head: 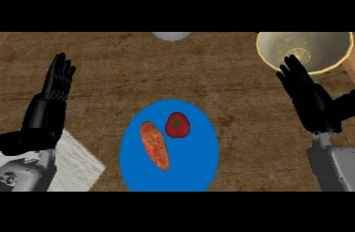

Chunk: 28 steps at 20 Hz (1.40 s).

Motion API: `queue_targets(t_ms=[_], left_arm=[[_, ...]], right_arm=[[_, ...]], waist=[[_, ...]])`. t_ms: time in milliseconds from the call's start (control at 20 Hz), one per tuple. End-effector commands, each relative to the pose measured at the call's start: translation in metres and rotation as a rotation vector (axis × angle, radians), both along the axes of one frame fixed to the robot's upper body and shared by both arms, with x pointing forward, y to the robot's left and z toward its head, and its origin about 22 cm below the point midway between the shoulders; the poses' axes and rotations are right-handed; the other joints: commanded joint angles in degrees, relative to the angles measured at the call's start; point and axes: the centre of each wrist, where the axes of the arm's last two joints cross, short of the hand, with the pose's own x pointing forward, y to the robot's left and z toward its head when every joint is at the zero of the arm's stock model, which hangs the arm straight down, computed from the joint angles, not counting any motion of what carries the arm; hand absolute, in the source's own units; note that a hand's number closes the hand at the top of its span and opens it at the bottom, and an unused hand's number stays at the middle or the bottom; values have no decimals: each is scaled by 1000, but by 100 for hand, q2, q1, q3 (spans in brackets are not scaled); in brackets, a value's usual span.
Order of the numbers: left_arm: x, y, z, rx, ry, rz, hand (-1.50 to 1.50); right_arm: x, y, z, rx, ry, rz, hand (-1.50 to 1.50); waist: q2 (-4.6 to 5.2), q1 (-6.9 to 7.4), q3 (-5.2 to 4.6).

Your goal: Pick the sweet potato from the plate and place it in the bowl

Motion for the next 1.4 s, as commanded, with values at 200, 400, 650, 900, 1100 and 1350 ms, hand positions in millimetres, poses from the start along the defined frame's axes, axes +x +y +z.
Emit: queue_targets(t_ms=[200,400,650,900,1100,1350], left_arm=[[9,-4,1,89,45,-29,0],[19,1,1,115,142,24,0],[24,-6,6,115,162,47,0],[22,-5,3,126,183,45,0],[25,-10,2,99,186,48,0],[21,0,5,129,193,79,0]], right_arm=[[25,127,18,245,-105,735,150],[59,121,-8,116,-143,606,-150],[74,108,12,194,-348,966,-150],[100,99,51,-44,-427,1123,-150],[105,130,72,-259,-446,1244,-150],[102,173,98,-543,-475,1346,-150]], waist=[[92,1057,42],[95,823,-6],[46,695,-3],[-36,603,-25],[-30,596,-32],[-92,538,-38]])
